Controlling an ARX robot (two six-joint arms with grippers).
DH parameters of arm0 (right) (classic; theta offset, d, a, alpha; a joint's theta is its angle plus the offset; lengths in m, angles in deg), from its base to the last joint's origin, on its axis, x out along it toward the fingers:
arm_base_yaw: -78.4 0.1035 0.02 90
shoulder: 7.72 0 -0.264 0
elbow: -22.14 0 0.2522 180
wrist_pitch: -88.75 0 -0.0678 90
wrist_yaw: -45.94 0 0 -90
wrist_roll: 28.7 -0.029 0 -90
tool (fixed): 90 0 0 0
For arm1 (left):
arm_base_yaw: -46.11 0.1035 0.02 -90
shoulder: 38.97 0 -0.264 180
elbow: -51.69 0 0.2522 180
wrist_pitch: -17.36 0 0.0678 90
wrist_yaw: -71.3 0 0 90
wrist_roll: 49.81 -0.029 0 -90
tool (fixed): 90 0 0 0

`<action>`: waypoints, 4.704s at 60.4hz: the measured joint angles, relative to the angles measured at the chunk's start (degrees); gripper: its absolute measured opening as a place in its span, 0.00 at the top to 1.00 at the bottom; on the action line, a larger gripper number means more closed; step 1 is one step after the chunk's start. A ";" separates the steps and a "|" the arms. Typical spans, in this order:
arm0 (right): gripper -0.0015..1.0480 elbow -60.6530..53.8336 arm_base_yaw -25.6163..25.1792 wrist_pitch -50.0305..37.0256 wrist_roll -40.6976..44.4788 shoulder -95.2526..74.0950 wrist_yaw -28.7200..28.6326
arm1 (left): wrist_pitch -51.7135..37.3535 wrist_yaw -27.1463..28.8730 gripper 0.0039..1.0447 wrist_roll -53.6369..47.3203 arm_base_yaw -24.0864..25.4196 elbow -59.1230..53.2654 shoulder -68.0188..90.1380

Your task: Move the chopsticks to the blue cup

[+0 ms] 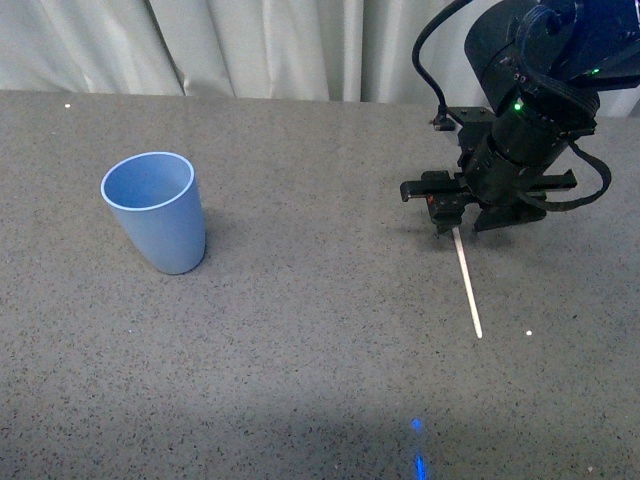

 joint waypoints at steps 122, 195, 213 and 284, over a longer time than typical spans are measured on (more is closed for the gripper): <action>0.99 -5.22 22.62 -70.44 -1.66 2.21 -27.08 | 0.00 0.00 0.06 0.00 0.00 0.00 0.00; 0.50 -43.67 14.84 -90.99 5.16 25.05 27.10 | 0.00 0.11 0.06 0.00 0.00 0.00 0.04; 0.99 -68.00 4.87 -91.93 6.67 45.35 18.69 | 0.00 -0.04 0.06 -0.02 0.00 0.00 0.04; 0.99 -91.36 -14.25 -55.30 6.88 106.75 -0.24 | 0.00 -0.02 0.06 0.00 0.00 0.00 0.04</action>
